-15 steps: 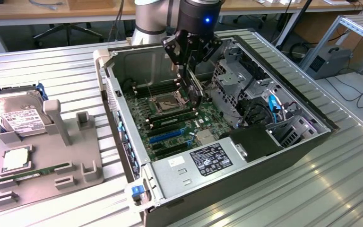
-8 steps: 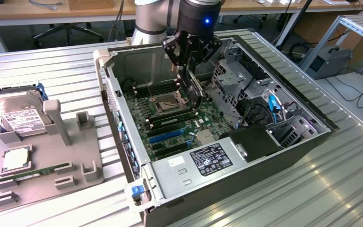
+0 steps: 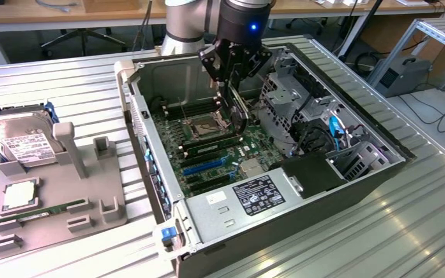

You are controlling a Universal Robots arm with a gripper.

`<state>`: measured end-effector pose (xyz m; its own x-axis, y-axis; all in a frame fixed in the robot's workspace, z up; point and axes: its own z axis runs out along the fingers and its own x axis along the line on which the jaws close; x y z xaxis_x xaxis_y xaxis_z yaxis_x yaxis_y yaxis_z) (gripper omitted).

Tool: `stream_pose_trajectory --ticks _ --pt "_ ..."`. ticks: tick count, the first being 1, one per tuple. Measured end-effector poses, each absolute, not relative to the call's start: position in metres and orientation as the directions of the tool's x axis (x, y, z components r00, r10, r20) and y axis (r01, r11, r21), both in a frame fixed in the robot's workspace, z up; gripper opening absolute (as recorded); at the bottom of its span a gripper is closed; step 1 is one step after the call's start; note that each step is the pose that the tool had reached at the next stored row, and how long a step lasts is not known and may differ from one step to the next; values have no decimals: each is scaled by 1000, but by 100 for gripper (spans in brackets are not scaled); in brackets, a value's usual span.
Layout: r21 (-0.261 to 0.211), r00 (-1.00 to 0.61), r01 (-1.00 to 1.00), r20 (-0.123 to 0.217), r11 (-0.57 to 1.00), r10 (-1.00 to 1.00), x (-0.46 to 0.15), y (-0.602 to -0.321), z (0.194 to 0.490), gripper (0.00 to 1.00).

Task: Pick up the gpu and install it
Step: 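Pick up the gpu and move the gpu toward the slot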

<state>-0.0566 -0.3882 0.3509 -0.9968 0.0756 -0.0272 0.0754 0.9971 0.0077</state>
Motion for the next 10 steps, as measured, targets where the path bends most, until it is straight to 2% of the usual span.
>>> stream_pose_trajectory --ticks 10 --pt "6 -997 75 -27 997 75 -56 -388 348 27"
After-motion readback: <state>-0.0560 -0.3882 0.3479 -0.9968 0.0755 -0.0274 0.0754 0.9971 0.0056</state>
